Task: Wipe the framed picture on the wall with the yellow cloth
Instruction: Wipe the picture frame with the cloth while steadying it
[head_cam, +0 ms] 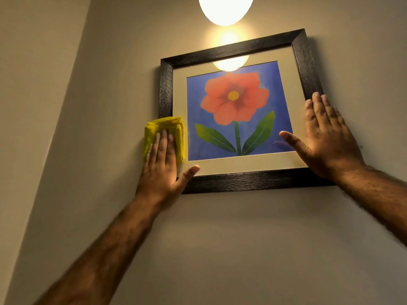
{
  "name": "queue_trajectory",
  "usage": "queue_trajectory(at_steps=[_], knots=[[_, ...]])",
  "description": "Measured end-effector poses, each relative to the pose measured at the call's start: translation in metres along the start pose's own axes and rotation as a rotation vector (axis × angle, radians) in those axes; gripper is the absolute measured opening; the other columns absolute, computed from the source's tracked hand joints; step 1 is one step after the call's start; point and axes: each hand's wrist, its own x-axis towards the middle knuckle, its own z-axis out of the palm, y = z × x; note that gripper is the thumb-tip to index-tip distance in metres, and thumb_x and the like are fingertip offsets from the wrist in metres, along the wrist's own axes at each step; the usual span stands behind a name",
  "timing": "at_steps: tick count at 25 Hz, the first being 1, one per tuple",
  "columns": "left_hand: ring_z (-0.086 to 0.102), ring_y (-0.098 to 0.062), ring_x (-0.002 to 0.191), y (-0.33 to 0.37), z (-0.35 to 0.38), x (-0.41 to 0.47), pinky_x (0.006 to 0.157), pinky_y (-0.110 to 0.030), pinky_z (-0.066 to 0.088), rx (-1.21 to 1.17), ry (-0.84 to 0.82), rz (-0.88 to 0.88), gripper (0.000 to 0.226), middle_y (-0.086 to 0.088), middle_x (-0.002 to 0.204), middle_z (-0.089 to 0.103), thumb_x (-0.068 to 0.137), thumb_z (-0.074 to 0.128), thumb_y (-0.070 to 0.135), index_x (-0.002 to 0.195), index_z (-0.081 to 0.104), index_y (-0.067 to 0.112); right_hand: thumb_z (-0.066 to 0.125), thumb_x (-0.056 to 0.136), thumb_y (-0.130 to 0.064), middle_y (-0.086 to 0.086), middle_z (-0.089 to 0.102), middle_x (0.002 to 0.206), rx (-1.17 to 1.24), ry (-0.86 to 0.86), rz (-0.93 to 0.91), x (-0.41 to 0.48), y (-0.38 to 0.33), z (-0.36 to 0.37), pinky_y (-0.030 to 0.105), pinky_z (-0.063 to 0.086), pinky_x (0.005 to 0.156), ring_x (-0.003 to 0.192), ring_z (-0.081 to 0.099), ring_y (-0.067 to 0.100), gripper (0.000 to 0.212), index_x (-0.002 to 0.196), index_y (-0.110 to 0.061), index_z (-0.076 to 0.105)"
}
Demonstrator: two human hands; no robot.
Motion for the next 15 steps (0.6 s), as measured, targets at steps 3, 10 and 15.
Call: queue_trajectory(at_steps=[3,10,15], knots=[[-0.013,-0.018,0.158,-0.005,-0.018,0.075,0.129,-0.041,-0.005,-0.061,0.008,-0.037,0.117,-0.006,0.171,-0.012,0.076,-0.002,0.092,0.161,-0.005,0.012,0.011,0.088,-0.084,0.012,-0.001,0.172,0.000,0.000,0.000,0.000,-0.001,0.000,0.040,0.006,0.129,0.160,0.001,0.024,0.109,0.162,-0.005,0.007],[-0.013,-0.019,0.158,-0.012,-0.056,0.177,0.129,-0.045,-0.006,-0.197,-0.103,-0.065,0.138,-0.004,0.171,-0.013,0.054,-0.010,0.101,0.161,-0.003,0.014,0.014,0.088,-0.083,0.011,-0.001,0.172,0.004,0.012,0.002,0.001,0.000,0.001,0.040,0.007,0.129,0.160,0.000,0.023,0.108,0.162,-0.006,0.006],[-0.013,-0.016,0.158,-0.017,-0.036,0.115,0.130,-0.045,-0.002,-0.212,-0.076,-0.034,0.127,-0.002,0.172,-0.012,0.065,-0.007,0.097,0.161,-0.002,0.013,0.016,0.090,-0.082,0.010,-0.002,0.173,0.008,0.013,0.008,0.000,0.001,0.003,0.040,0.007,0.129,0.160,-0.001,0.022,0.105,0.162,-0.007,0.005]])
